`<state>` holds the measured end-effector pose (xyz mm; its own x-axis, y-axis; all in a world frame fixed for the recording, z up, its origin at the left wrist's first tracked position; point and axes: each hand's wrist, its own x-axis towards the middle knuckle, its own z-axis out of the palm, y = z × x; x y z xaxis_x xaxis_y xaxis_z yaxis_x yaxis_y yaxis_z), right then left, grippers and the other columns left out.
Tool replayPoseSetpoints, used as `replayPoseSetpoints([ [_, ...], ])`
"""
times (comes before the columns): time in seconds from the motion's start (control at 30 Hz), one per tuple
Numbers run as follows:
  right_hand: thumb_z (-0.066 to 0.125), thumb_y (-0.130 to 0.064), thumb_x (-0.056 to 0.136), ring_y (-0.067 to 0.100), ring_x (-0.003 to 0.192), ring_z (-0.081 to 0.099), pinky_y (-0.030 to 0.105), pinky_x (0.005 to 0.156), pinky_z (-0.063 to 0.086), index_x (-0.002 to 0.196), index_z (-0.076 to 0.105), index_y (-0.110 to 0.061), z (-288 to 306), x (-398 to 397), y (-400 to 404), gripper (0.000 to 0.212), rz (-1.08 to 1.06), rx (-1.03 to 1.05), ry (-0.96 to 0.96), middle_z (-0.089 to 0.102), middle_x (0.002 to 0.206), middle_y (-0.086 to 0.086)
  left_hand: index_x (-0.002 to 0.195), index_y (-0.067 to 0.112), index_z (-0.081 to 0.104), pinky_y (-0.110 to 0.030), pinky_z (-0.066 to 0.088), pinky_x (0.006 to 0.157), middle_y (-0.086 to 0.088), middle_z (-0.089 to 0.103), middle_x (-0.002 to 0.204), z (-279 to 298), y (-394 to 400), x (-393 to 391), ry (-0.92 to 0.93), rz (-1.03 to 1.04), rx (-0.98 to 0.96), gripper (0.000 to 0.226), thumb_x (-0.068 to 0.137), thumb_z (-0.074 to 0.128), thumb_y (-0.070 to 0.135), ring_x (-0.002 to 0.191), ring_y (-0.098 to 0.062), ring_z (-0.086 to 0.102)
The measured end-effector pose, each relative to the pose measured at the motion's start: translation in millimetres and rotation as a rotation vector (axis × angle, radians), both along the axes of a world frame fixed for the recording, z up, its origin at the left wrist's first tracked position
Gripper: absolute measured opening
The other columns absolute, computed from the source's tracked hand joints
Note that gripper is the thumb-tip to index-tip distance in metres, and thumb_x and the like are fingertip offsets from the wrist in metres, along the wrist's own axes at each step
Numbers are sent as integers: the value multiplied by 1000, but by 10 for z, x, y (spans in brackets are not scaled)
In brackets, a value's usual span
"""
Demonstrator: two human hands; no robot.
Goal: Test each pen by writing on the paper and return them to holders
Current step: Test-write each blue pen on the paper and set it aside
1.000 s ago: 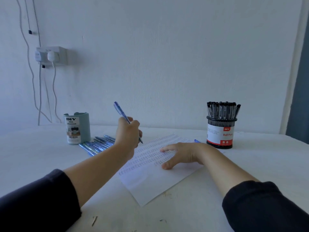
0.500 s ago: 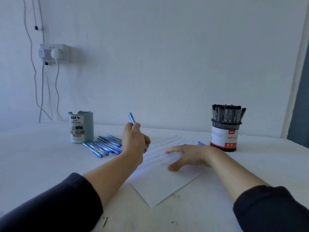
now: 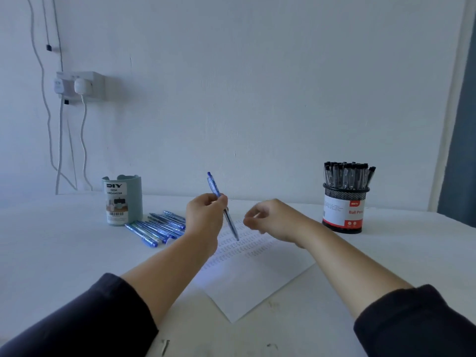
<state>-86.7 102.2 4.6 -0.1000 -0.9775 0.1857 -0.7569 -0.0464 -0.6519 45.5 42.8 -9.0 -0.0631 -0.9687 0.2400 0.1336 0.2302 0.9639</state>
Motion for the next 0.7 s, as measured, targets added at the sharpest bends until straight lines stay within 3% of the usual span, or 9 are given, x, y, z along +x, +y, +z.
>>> replayPoseSetpoints([
  [0.1, 62, -30, 89, 11, 67, 52, 24, 57, 38, 91, 63, -17, 10, 90, -28, 13, -19, -119, -32, 61, 84, 0, 101, 10, 57, -27, 45, 64, -4, 68, 80, 16, -7, -6, 74, -97, 32, 9, 94, 55, 7, 69, -14, 56],
  [0.23, 59, -27, 90, 10, 56, 51, 26, 59, 42, 78, 62, -18, 4, 116, -49, 16, -134, -172, 73, 66, 75, -2, 112, 6, 51, -27, 49, 59, -10, 71, 86, 21, 7, -9, 97, -193, 43, 18, 94, 54, 5, 69, -17, 65],
  [0.37, 51, -27, 94, 23, 78, 62, 33, 75, 47, 95, 63, -12, 23, -46, -19, 19, -324, -99, 283, 70, 90, 3, 110, 10, 52, -27, 48, 57, -8, 66, 88, 12, -47, 30, -87, -130, 10, 16, 95, 55, 15, 69, -18, 59],
  [0.5, 46, -13, 92, 25, 97, 57, 29, 74, 38, 116, 53, -12, 34, -298, 147, 24, -604, 77, 571, 60, 112, 6, 97, 11, 56, -28, 44, 55, -9, 61, 82, -7, -273, 149, -281, 48, -60, 7, 93, 51, 10, 63, -20, 53],
  [0.6, 45, -13, 92, 26, 110, 55, 29, 76, 39, 124, 50, -13, -8, -458, 218, 32, -743, 188, 584, 56, 121, 6, 83, 7, 59, -26, 39, 51, -9, 59, 70, -17, -434, 264, -426, 164, -155, 14, 88, 46, 6, 55, -22, 48],
  [0.7, 45, -24, 95, 26, 111, 55, 30, 76, 39, 123, 52, -15, -70, -549, 220, 30, -810, 225, 551, 56, 121, 5, 75, 2, 59, -27, 32, 51, -10, 52, 63, -39, -567, 373, -468, 247, -151, 17, 82, 44, 3, 54, -21, 40],
])
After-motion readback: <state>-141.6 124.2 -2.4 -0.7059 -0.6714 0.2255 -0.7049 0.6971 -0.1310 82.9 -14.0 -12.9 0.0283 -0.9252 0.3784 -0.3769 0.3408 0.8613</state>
